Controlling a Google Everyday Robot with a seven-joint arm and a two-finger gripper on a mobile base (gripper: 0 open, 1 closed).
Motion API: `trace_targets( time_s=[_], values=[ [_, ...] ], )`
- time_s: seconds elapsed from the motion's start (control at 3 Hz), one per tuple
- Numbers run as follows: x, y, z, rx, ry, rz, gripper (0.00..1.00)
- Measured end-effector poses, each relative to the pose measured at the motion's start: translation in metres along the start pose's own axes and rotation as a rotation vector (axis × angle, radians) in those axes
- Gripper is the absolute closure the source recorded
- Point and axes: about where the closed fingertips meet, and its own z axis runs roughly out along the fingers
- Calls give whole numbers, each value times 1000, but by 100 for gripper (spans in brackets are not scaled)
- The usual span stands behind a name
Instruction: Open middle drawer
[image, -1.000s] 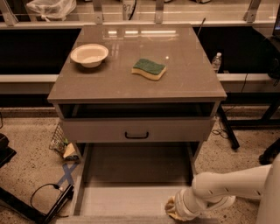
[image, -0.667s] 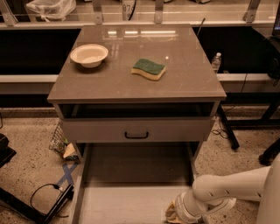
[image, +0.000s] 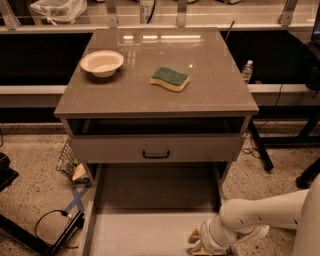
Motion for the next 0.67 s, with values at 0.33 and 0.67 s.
trace_targets(
  time_s=[0.33, 0.67],
  values=[
    [0, 1, 1, -2, -1, 0, 5],
    [-1, 1, 1, -3, -1, -1, 0]
  ],
)
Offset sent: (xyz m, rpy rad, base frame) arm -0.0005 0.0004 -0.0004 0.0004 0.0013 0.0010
